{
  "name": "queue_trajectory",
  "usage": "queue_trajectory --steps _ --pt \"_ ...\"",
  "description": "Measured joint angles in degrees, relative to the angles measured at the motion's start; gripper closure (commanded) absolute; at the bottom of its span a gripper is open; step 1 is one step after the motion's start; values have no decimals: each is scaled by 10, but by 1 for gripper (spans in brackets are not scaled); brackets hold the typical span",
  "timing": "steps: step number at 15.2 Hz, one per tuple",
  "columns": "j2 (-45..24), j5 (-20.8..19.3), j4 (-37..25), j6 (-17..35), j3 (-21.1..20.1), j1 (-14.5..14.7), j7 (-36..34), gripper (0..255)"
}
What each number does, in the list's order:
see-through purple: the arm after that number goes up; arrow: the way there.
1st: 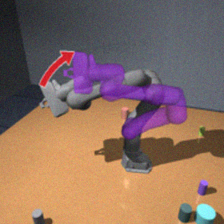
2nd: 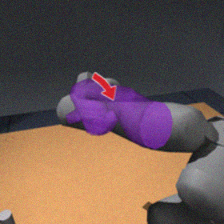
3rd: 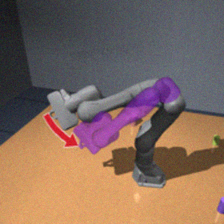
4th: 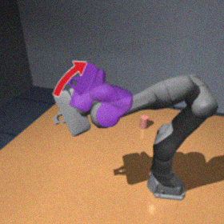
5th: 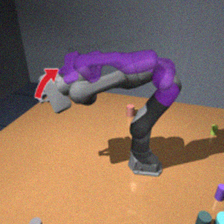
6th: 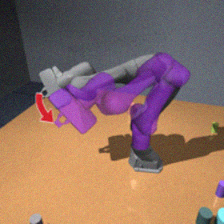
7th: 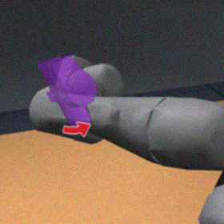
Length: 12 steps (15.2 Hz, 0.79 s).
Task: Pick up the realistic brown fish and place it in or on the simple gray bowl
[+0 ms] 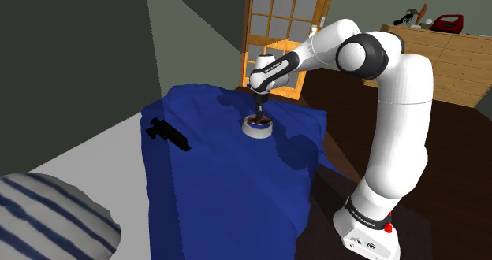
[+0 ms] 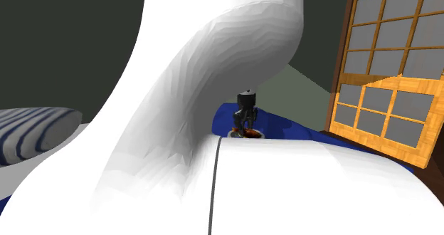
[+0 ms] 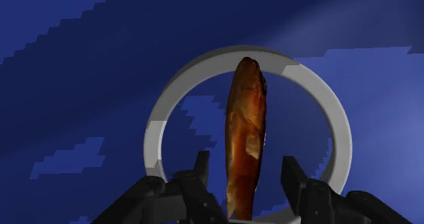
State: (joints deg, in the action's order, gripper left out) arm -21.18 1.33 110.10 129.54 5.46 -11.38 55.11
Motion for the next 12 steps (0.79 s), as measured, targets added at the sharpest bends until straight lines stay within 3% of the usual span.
queue_trajectory --steps 5,12 --pt "0 0 0 0 0 0 0 0" --pt "35 -4 -25 -60 2 2 -3 0"
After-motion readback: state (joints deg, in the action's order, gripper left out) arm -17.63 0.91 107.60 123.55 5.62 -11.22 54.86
